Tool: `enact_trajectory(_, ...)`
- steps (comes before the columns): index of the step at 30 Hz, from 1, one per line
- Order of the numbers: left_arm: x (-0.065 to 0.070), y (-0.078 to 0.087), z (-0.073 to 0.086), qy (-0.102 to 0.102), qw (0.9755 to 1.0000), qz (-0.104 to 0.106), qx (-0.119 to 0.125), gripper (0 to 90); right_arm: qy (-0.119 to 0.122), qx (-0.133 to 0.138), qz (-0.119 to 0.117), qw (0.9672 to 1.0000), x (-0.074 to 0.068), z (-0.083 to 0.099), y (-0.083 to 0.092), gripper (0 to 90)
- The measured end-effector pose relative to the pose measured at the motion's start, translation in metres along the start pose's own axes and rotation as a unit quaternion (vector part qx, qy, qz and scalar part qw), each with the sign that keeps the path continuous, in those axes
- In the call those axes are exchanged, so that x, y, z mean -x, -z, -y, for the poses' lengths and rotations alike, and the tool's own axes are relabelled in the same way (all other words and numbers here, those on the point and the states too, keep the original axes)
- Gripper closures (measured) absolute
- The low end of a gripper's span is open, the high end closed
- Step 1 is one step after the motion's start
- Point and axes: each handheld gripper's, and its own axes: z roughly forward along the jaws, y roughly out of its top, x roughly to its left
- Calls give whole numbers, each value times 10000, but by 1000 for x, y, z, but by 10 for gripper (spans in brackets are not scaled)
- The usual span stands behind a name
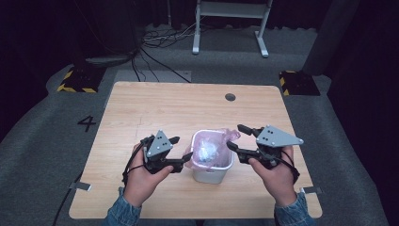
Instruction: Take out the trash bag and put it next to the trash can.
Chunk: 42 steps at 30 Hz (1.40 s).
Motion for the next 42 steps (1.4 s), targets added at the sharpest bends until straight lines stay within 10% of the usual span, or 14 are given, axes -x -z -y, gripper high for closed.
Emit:
enact_trajectory(11,1,14,18,-194,9987,101,-453,245,-324,-317,-13,9990,5,35,14,357)
enact_trajectory(27,-7,-36,51,-63,9929,932,-742,231,-752,-714,230,9943,13,52,-5,365)
enact_trajectory(35,-2,-31,40,-176,9900,1262,-603,759,-856,-800,370,9924,25,53,-15,370)
enact_trajectory(42,-8,-15,36,-37,9913,1231,-474,826,-823,-445,309,9951,13,42,-2,364)
